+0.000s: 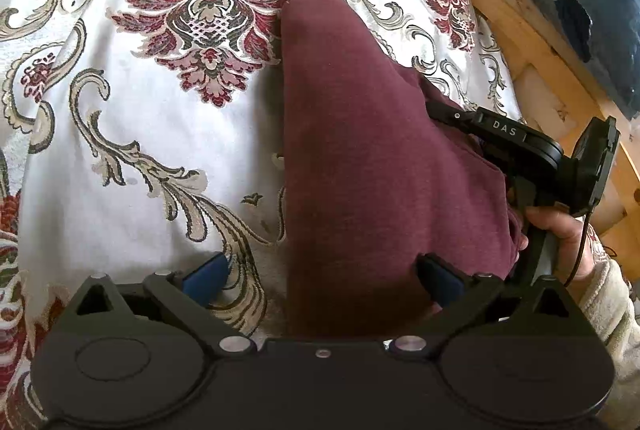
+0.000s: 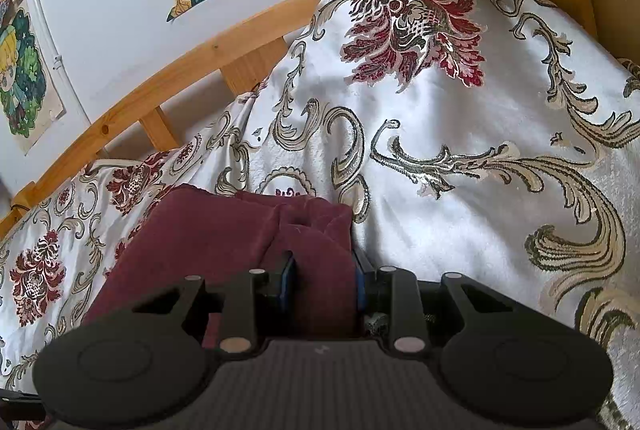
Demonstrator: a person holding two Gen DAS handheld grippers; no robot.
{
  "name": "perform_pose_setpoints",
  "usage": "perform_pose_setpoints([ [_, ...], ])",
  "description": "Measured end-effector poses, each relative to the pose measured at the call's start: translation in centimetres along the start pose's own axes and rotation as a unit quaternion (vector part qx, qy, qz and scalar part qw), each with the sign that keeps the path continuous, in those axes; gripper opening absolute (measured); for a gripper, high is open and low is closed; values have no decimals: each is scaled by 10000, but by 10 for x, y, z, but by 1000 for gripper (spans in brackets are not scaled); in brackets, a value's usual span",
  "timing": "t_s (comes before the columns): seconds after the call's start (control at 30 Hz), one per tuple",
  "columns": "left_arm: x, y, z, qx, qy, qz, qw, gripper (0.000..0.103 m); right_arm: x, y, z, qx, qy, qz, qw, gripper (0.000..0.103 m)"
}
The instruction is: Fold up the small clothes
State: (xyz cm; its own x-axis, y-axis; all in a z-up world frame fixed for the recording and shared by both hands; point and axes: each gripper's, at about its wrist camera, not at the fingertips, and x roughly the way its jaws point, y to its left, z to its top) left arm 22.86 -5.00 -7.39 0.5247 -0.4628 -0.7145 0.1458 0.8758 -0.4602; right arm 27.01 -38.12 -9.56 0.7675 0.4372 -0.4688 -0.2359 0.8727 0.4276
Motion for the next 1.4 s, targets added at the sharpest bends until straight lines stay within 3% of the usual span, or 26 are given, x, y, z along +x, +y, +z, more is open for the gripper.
perform_pose_setpoints([
  [0.13, -10, 4, 9, -224, -189, -51, 9996, 102, -1, -1, 0, 57, -10, 45, 10000, 36],
  [0.27, -15, 19, 19, -557, -436, -344, 9969, 100, -2, -2, 1, 191, -34, 149, 9997, 41],
  [0.37, -6, 35, 23, -957, -317, -460, 9938, 93, -3, -4, 2, 338, -59, 328, 9989, 52],
  [0.47, 3, 46, 22, -1293, -171, -725, 9888, 94, -4, -2, 2, 376, -61, 512, 9980, 65],
  [0.6, 9, 41, 24, -1112, -82, -679, 9914, 90, -1, 9, 1, 120, 14, 401, 9991, 69],
  [0.67, 13, 35, 28, -1013, 12, -652, 9927, 82, 1, 15, 0, -85, 85, 293, 9995, 65],
  [0.77, 16, 31, 33, -1059, 215, -882, 9902, 57, 2, 21, -2, -211, 127, 40, 9997, 52],
  [0.9, 10, 19, 35, -878, 203, -634, 9939, 44, -2, 28, -6, -294, 75, 7, 9995, 25],
  [1.03, -9, -1, 35, -303, 11, -359, 9989, 39, -20, 52, -5, -650, -198, -98, 9976, 20],
  [1.2, -55, -6, 32, 242, -466, -11, 9986, 38, -42, 108, 2, -1130, -579, 134, 9918, 20],
  [1.3, -82, 7, 37, 332, -799, 297, 9958, 38, -34, 143, 13, -1395, -685, 408, 9870, 19],
  [1.4, -107, 33, 48, 102, -1037, 578, 9929, 38, -10, 177, 25, -1599, -641, 646, 9829, 19],
])
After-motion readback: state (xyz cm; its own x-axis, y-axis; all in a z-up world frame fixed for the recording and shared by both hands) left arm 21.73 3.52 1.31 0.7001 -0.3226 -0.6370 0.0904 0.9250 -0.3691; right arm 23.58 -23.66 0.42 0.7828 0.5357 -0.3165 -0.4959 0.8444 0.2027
